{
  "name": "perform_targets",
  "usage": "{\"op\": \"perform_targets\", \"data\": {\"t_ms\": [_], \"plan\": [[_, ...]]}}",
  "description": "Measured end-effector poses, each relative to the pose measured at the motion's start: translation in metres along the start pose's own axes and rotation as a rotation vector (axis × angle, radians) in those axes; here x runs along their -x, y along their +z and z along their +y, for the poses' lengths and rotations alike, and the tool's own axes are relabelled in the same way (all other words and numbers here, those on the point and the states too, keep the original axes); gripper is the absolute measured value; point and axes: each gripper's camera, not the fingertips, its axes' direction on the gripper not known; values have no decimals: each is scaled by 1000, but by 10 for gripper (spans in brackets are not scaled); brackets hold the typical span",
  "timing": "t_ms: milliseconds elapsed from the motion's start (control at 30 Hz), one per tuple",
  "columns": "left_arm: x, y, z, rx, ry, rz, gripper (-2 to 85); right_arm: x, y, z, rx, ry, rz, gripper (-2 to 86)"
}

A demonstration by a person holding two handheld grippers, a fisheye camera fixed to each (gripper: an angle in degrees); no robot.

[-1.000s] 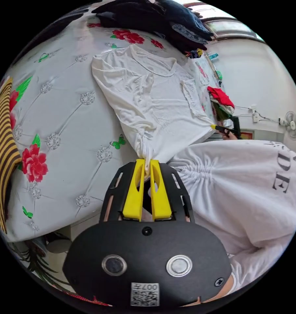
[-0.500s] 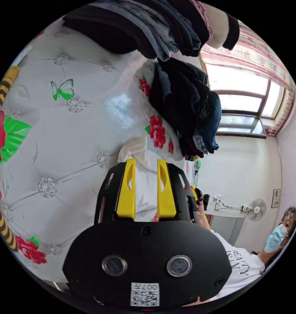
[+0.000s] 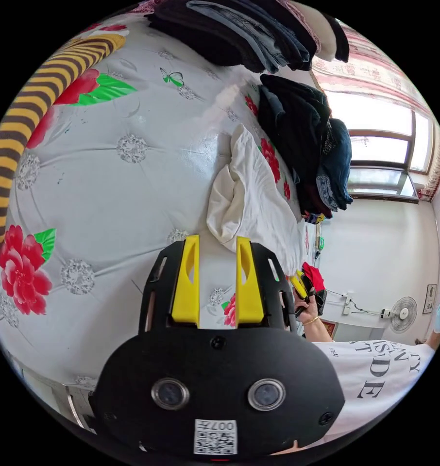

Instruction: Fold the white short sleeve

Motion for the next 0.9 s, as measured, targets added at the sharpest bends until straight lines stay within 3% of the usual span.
{"op": "perform_targets", "data": {"t_ms": [167,367,433,500,600,700,900], "plan": [[16,-4,-5,2,-8,13,90,51,3,-29,-25,-112,28,5],[43,-20,12,-35,-18,73,91,217,27,-7,74,-729,10,2],[54,-26,16,-46,-22,99,95,270,63,34,192,-949,-20,6],[63,-30,18,-57,-29,125,101,289,95,68,294,-1031,-75,13],[76,-33,17,-60,-26,194,116,289,146,116,476,-1053,-79,25],[84,-37,15,-49,-2,241,127,260,162,123,516,-969,0,33],[85,-35,0,2,68,311,141,172,130,61,405,-613,124,43]]}}
